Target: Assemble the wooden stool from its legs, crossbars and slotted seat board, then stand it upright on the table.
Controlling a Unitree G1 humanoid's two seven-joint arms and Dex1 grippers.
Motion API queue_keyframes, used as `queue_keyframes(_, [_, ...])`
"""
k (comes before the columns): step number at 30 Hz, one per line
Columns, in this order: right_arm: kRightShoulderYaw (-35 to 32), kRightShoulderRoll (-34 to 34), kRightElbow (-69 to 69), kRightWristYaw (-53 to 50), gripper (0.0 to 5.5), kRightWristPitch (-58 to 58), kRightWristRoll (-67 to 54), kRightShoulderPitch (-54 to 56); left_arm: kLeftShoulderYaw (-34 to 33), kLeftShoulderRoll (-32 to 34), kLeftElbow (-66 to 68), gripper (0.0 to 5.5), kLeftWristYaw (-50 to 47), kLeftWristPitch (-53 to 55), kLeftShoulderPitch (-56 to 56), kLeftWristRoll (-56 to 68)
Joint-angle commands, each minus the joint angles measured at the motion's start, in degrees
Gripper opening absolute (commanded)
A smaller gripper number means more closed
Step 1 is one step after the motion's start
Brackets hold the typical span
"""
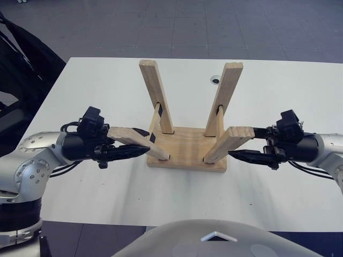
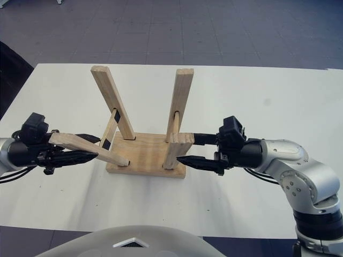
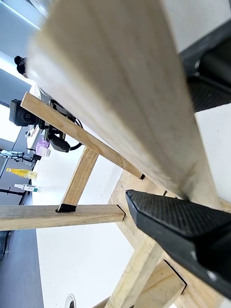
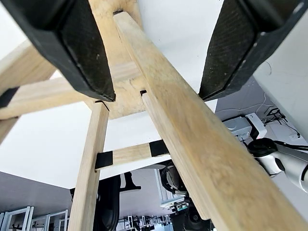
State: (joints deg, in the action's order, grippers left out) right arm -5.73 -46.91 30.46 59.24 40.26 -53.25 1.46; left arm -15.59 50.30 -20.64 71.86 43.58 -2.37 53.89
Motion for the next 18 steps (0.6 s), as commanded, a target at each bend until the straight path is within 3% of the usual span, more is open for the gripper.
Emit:
queue_keyframes(1, [-0.9,-0.1,2.0,-0.4,2.85,0.7,-1.8,1.4,-1.7,2.6,0.7,2.55,1.9,0.3,-0.2,0.2])
queue_keyframes(5, [-0.2,-0.2,2.2,-0.5,2.07,0.5,-1.5,2.0,-2.0,2.9,2.0,2.12,2.5,0.6,0.2,0.5])
queue_keyframes(9, [0.7,-0.6,2.0,0.4,1.31,0.3,-0.8,1.8,-1.5,3.6,2.6,2.03,5.0,1.4,0.2,1.5])
queue_keyframes(18, [0.7,-1.6,1.2,3.6,1.18,1.3,-2.9,2.8,-1.0,6.4,-0.3,1.95,10.0,3.1,0.9,3.9])
